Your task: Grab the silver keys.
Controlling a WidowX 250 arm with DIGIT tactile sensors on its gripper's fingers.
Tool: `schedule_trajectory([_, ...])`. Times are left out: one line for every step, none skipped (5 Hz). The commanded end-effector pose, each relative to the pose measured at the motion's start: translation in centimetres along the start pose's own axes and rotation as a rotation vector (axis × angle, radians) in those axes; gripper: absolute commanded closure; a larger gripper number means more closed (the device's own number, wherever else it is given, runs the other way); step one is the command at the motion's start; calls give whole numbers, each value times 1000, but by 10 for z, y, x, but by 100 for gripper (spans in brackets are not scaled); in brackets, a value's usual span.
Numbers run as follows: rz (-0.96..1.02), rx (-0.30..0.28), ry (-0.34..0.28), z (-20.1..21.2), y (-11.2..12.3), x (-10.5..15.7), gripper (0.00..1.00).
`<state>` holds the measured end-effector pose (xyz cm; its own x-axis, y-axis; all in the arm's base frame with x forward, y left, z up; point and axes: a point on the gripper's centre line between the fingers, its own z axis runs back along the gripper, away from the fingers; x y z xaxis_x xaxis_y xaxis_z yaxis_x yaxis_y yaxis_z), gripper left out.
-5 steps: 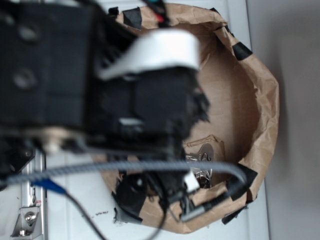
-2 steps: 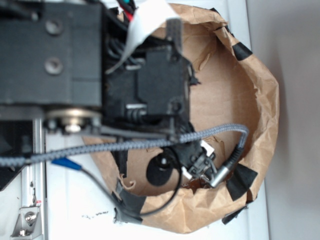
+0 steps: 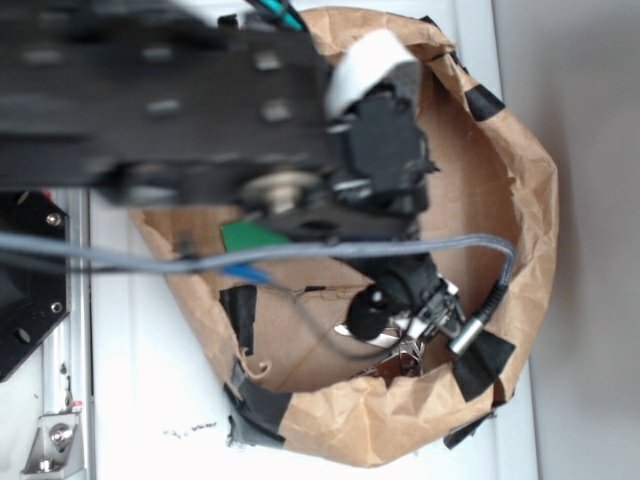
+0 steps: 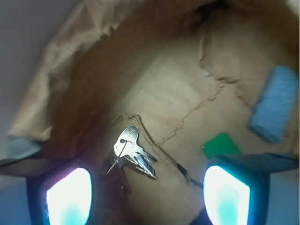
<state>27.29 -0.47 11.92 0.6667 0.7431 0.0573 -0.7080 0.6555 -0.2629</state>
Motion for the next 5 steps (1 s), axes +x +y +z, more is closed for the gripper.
schedule_trajectory([30,38,-117,-8,16,24,0])
schedule_trajectory([-10,25,-145,-14,10,14,0])
schedule_trajectory([-34,-31,-172,-13,-3,-2,0])
schedule_trajectory([-50,-67,-190,-19,-14,-9,0])
schedule_trajectory([-27,-102,-216,-25,-35,-13,0])
